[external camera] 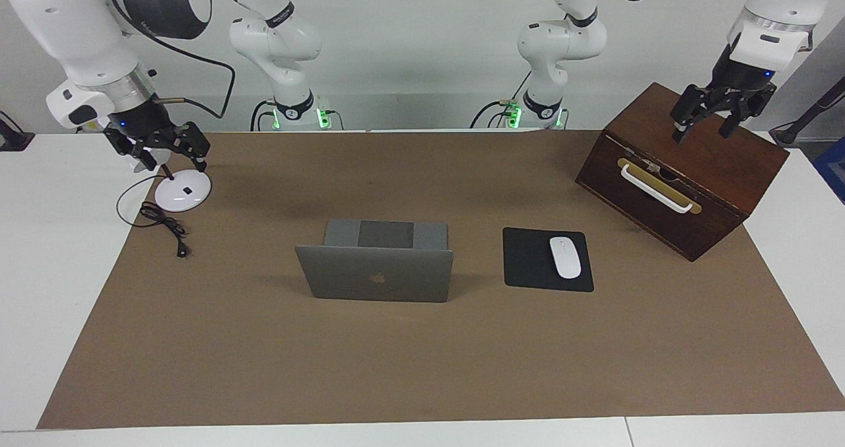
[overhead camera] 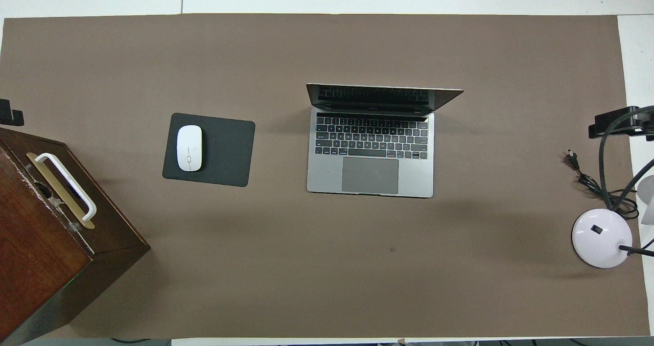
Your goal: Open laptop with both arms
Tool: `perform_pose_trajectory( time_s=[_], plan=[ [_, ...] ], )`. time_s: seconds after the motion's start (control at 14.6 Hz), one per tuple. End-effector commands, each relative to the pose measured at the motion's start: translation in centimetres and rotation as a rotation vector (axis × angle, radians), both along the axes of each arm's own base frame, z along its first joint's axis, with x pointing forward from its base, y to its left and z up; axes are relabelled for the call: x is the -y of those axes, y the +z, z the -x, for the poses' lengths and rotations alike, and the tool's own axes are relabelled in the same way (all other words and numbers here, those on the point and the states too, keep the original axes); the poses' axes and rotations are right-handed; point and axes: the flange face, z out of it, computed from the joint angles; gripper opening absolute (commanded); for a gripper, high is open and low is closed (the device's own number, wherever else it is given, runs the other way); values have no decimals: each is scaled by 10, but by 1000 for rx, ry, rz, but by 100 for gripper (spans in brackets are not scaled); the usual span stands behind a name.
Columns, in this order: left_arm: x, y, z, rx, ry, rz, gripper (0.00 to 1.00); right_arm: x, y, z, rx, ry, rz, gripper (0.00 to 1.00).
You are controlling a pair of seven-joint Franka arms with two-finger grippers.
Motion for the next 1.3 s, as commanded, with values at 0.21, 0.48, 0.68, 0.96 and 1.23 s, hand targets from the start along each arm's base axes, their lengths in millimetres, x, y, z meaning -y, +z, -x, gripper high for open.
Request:
perform_pose_trajectory(
  time_s=[0.21,0.48,0.68,0.96,1.23],
  plan=[
    [6,-38,-17,-75,-28,-12,100,-8,1,4,20,2,2,100],
    [8,-51,-5,-124,-53,-12,100,-8,1,4,18,-1,2,100],
    [10,-61,3,-143,-56,-8,100,-8,1,3,23,-1,2,100],
    [4,-55,0,-130,-42,-11,100,-8,1,3,26,-1,3,100],
    [6,-53,0,-127,-50,-12,100,-7,1,1,40,2,4,100]
  ],
)
